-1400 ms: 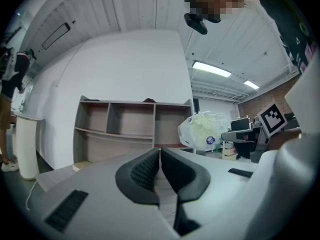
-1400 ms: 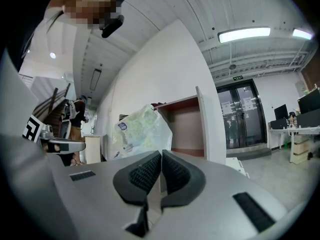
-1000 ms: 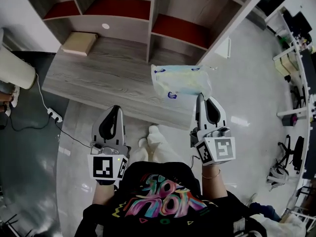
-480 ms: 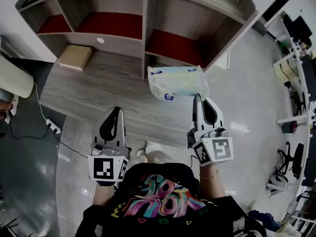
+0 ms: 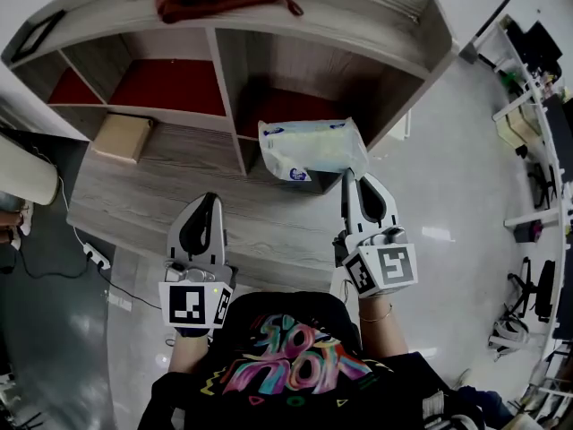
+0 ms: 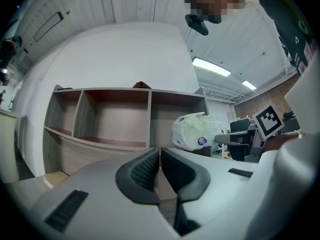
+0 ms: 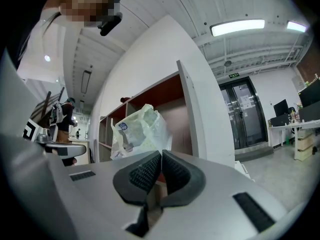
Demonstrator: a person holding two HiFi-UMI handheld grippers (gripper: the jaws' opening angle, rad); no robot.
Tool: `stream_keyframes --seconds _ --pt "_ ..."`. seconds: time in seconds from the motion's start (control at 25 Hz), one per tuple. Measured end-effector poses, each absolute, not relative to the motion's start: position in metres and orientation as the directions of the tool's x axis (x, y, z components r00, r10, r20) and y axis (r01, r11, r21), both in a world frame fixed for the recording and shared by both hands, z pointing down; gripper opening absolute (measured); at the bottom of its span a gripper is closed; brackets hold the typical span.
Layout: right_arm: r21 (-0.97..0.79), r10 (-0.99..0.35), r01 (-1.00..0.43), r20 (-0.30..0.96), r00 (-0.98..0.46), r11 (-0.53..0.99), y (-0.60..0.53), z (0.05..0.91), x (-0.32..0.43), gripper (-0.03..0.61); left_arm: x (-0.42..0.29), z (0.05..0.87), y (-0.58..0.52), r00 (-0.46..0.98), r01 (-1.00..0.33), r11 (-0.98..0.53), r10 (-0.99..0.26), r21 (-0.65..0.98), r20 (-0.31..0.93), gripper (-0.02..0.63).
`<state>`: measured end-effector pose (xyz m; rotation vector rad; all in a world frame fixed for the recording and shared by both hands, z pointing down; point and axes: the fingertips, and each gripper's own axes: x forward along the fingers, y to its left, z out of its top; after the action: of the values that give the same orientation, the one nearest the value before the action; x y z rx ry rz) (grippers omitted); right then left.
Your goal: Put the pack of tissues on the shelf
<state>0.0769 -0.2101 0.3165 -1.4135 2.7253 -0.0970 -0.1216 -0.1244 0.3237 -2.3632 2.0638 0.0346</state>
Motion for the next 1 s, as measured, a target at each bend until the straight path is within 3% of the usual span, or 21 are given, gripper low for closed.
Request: stream_keyframes --seconds 1.0 --pt "-0.086 -0.862 -0.858 -0.031 -0.505 0.506 -0.206 0.318 0.076 0.018 -0.110 0.329 -0.149 0.276 -0.961 -0.276 -0.961 0.008 -0.011 0.032"
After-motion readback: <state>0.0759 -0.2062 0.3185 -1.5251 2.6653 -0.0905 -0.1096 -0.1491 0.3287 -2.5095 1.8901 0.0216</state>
